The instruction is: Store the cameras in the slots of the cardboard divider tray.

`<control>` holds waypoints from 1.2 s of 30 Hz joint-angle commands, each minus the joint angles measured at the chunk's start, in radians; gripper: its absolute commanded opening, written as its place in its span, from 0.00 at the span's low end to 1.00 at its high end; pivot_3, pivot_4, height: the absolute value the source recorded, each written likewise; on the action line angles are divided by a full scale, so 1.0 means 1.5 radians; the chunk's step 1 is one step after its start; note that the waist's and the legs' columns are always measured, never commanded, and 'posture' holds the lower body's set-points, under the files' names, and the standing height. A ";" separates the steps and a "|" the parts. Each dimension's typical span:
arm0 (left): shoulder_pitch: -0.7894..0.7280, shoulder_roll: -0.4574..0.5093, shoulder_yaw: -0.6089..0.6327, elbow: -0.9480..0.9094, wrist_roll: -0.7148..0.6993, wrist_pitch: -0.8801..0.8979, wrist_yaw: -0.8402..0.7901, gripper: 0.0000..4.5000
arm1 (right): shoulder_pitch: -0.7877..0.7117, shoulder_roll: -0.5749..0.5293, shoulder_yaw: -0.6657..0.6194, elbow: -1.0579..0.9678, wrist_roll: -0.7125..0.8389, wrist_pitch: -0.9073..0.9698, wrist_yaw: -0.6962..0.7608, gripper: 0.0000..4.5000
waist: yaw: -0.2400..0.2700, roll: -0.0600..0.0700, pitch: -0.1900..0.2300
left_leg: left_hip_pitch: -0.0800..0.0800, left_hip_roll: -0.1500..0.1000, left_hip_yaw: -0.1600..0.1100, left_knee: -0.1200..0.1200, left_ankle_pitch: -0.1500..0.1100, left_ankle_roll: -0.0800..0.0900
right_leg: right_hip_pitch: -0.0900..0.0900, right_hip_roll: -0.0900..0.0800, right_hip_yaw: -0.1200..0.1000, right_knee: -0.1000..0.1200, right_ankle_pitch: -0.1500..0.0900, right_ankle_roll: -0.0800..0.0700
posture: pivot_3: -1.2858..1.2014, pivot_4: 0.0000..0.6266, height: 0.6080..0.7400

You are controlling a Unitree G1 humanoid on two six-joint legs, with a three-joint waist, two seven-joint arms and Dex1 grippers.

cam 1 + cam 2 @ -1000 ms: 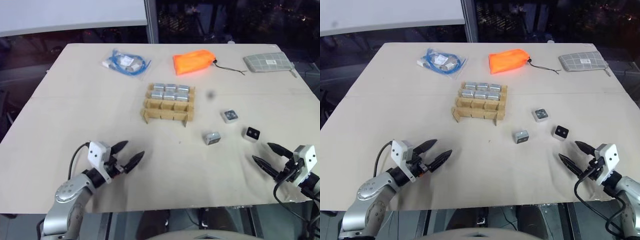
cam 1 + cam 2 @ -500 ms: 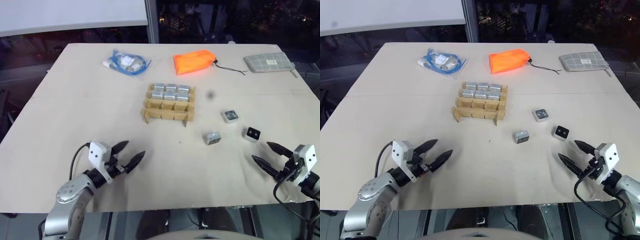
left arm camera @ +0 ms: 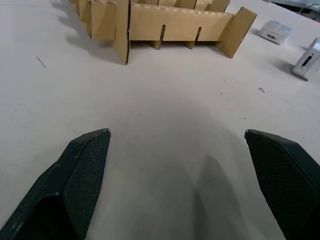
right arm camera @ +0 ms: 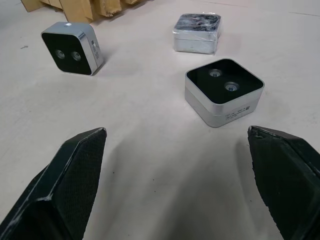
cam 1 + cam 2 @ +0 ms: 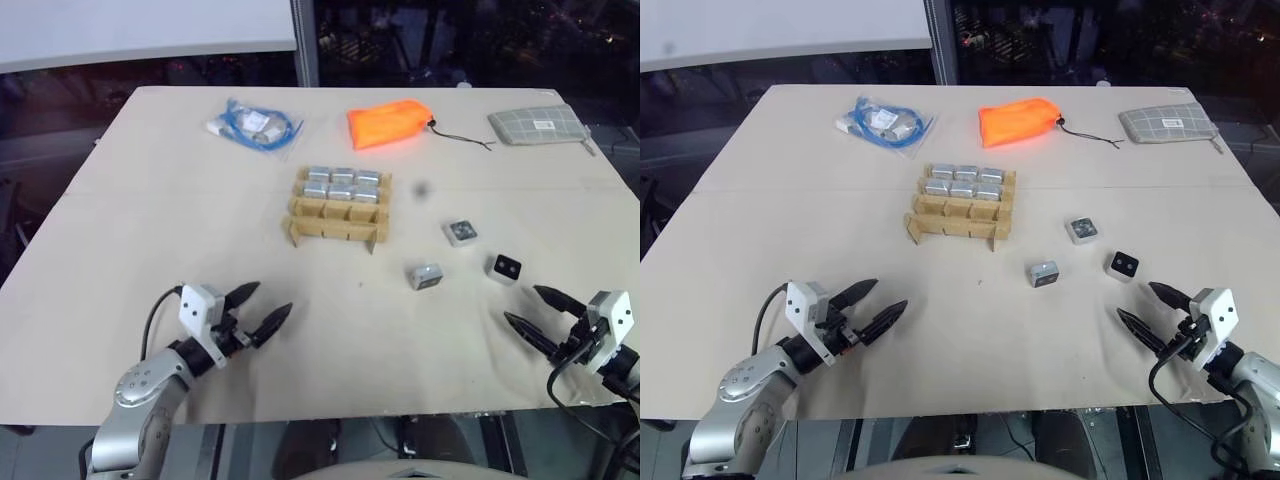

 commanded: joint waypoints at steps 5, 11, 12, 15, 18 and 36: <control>-0.008 0.014 -0.001 -0.017 -0.005 -0.009 -0.025 0.99 | 0.006 0.006 -0.006 -0.009 0.003 -0.018 0.002 1.00 | 0.000 0.000 0.000 | 0.000 0.000 0.000 0.000 0.000 0.000 | 0.000 0.000 0.000 0.000 0.000 0.000 | 0.52 0.24 1.00; -0.045 0.108 0.013 -0.012 -0.040 -0.017 -0.166 0.99 | 0.007 0.015 -0.007 -0.009 -0.003 -0.021 -0.015 1.00 | 0.000 0.000 0.000 | 0.000 0.000 0.000 0.000 0.000 0.000 | 0.000 0.001 0.000 0.000 0.000 0.000 | 0.52 0.24 1.00; -0.060 0.128 0.026 -0.015 -0.074 0.002 -0.193 0.99 | 0.004 0.017 -0.006 -0.012 -0.002 -0.018 -0.019 1.00 | 0.000 0.000 0.000 | 0.000 0.000 0.000 0.000 0.000 0.000 | 0.000 0.001 0.000 0.000 0.000 0.000 | 0.52 0.24 1.00; -0.105 0.205 0.057 -0.037 -0.164 0.067 -0.278 0.99 | -0.019 0.027 -0.001 -0.016 -0.013 -0.008 -0.060 1.00 | -0.001 0.000 0.000 | 0.000 0.001 0.000 0.000 0.000 0.000 | 0.000 0.001 0.000 0.000 0.000 0.000 | 0.52 0.24 1.00; -0.151 0.280 0.067 -0.031 -0.177 0.088 -0.344 0.99 | -0.041 0.033 0.016 -0.030 -0.022 0.010 -0.086 1.00 | -0.001 0.000 0.000 | 0.000 0.000 0.001 0.000 0.000 0.000 | 0.000 0.000 0.000 0.000 0.000 0.000 | 0.52 0.24 1.00; -0.364 0.431 0.069 -0.052 -0.217 0.204 -0.430 0.99 | -0.139 0.015 0.064 -0.011 -0.070 0.095 -0.158 1.00 | -0.003 0.003 0.003 | -0.001 -0.001 0.001 0.000 0.002 -0.003 | -0.001 0.002 0.001 0.000 0.001 0.003 | 0.52 0.24 1.00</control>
